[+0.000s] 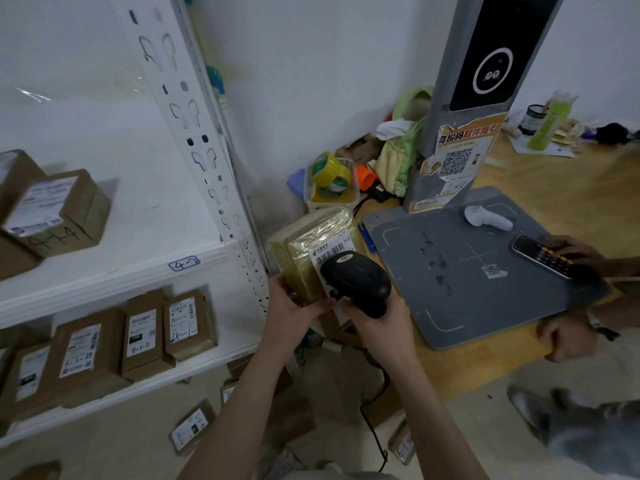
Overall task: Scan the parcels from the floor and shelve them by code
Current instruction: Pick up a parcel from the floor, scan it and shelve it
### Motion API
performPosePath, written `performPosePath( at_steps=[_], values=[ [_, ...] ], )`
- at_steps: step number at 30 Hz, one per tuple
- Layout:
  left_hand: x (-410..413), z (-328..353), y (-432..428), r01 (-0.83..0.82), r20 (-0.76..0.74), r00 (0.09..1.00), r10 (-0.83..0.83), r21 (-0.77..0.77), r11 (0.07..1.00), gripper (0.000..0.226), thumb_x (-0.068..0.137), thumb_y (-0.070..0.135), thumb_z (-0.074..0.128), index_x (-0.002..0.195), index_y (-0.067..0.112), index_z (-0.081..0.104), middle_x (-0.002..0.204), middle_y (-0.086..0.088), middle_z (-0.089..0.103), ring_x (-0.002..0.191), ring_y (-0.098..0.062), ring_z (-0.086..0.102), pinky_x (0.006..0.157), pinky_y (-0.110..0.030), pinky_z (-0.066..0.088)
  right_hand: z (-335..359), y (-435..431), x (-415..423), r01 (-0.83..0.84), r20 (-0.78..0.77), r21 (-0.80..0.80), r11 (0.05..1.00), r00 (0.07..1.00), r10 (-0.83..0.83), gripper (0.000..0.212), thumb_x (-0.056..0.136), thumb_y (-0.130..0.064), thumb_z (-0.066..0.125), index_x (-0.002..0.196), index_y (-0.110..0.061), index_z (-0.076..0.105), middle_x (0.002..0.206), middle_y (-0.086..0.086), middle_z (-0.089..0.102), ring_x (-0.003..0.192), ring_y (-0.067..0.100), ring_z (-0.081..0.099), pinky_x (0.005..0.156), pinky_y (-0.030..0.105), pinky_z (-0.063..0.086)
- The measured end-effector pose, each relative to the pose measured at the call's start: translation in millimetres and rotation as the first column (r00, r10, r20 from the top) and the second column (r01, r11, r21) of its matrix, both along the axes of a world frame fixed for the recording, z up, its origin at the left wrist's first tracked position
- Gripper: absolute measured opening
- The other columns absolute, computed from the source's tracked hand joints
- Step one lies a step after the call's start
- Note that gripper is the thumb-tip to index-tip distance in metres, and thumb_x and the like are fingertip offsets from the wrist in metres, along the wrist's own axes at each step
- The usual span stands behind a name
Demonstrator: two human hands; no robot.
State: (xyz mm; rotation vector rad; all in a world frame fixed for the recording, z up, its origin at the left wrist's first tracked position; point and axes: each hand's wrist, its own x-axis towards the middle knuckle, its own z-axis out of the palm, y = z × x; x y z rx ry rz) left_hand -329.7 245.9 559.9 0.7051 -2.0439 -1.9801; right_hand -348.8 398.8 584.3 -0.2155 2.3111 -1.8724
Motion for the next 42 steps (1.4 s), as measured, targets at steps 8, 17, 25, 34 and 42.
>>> performPosePath(
  at_steps=[8, 17, 25, 34, 42],
  values=[
    [-4, -6, -2, 0.013, 0.023, 1.000, -0.013, -0.005, 1.000, 0.086, 0.065, 0.007, 0.092, 0.131, 0.017, 0.037, 0.120, 0.003, 0.055, 0.113, -0.014, 0.058, 0.100, -0.046, 0.052, -1, 1, 0, 0.018, -0.033, 0.016, 1.000, 0.999, -0.017, 0.022, 0.083, -0.008, 0.074, 0.073, 0.005, 0.059, 0.050, -0.004, 0.048, 0.045, 0.004, 0.043, 0.045, 0.018, 0.031],
    [-4, -5, -1, 0.005, 0.049, 0.999, -0.004, -0.018, 1.000, 0.091, 0.065, 0.010, 0.092, 0.136, 0.014, 0.036, 0.121, 0.003, 0.054, 0.116, -0.016, 0.056, 0.100, -0.041, 0.051, -3, 4, -2, 0.024, -0.009, 0.025, 0.999, 1.000, -0.024, 0.022, 0.083, -0.008, 0.075, 0.067, -0.015, 0.062, 0.048, -0.011, 0.056, 0.046, 0.000, 0.052, 0.045, 0.013, 0.037],
    [-3, -9, 0, -0.065, 0.087, 0.994, 0.062, 0.031, 0.997, 0.083, 0.067, 0.004, 0.090, 0.128, 0.016, 0.035, 0.121, 0.000, 0.055, 0.107, -0.014, 0.058, 0.082, -0.028, 0.054, -31, 18, -17, 0.147, 0.007, 0.042, 0.988, 0.989, -0.147, 0.017, 0.085, -0.014, 0.075, 0.077, -0.006, 0.062, 0.056, -0.001, 0.056, 0.052, 0.011, 0.054, 0.050, 0.022, 0.042],
    [3, -22, -20, -0.224, 0.179, 0.962, 0.207, 0.085, 0.971, 0.084, 0.064, 0.001, 0.091, 0.130, 0.009, 0.040, 0.122, -0.005, 0.061, 0.111, -0.023, 0.063, 0.092, -0.047, 0.057, -145, 61, -47, 0.226, 0.232, 0.450, 0.864, 0.905, -0.357, 0.022, 0.086, -0.008, 0.062, 0.108, -0.011, 0.060, 0.088, 0.007, 0.064, 0.086, 0.028, 0.064, 0.072, 0.038, 0.053],
    [12, -22, -22, -0.243, 0.181, 0.958, 0.223, 0.096, 0.965, 0.082, 0.065, 0.003, 0.090, 0.134, 0.005, 0.045, 0.123, -0.006, 0.065, 0.107, -0.020, 0.066, 0.061, -0.019, 0.054, -185, 71, -46, 0.030, 0.278, 0.653, 0.757, 0.920, -0.276, 0.003, 0.089, -0.010, 0.054, 0.090, -0.012, 0.056, 0.088, 0.009, 0.062, 0.079, 0.027, 0.059, 0.063, 0.031, 0.043]
  ],
)
